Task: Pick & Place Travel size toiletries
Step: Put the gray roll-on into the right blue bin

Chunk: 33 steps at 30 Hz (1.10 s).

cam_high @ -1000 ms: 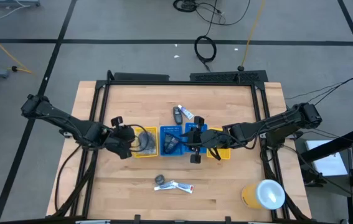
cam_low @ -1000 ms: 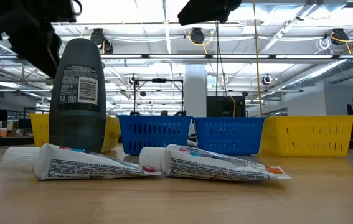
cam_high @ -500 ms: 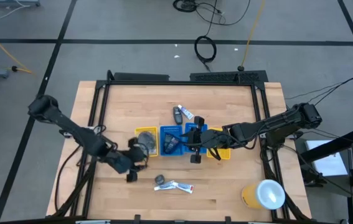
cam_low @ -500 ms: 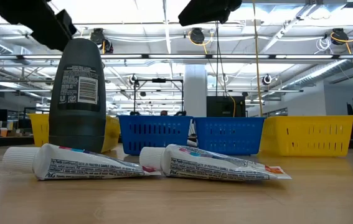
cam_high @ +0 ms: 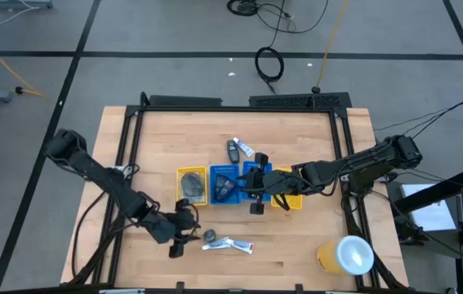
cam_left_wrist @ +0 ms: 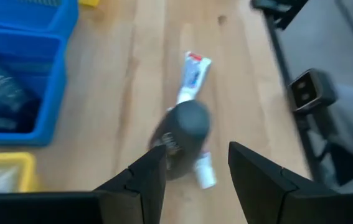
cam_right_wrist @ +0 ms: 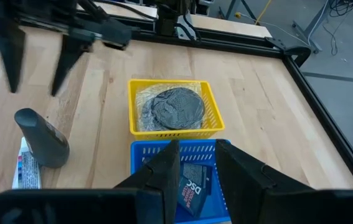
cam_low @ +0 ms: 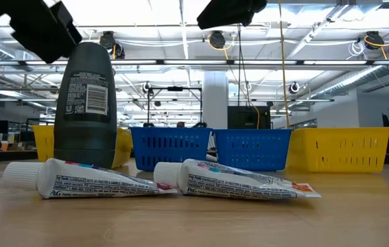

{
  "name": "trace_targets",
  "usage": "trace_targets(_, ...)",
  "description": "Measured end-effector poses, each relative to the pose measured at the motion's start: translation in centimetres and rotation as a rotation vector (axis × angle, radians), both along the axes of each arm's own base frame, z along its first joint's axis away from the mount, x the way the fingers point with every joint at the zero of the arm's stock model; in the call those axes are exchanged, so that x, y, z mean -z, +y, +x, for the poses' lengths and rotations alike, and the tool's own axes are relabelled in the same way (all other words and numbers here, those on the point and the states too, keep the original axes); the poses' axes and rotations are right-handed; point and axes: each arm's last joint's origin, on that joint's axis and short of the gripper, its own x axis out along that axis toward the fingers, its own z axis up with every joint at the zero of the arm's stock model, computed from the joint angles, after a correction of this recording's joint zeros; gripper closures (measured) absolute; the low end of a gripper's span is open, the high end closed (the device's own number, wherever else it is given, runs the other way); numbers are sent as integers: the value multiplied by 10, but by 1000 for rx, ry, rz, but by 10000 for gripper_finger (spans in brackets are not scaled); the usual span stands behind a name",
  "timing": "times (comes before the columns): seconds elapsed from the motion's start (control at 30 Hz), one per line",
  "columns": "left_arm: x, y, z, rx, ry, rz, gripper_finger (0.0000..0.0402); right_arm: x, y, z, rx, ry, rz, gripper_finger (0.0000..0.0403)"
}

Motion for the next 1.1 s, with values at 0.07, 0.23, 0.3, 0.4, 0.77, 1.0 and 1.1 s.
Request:
trace_targets(0.07,1,-4,1,-6,-15,-33,229,0,0,0,0,2,-1,307)
trace_targets(0.23,12,-10,5,-40,-9,-11,229,0,0,0,0,5,-1,309)
trace_targets(0.3,15,-9,7,-64,-4,-11,229,0,0,0,0,5,-1,309)
trace_targets(0.4,16,-7,8,-92,3,-24,229,0,0,0,-1,5,-1,307)
trace_targets(0.77,15,-7,9,-137,-11,-53,229,2,0,-1,-1,27,-6,307)
trace_targets(1.0,19,-15,10,-127,-18,-87,229,2,0,-1,-1,27,-7,307)
trace_targets(1.1,27,-19,13,-131,-13,-90,229,2,0,-1,-1,27,-7,308)
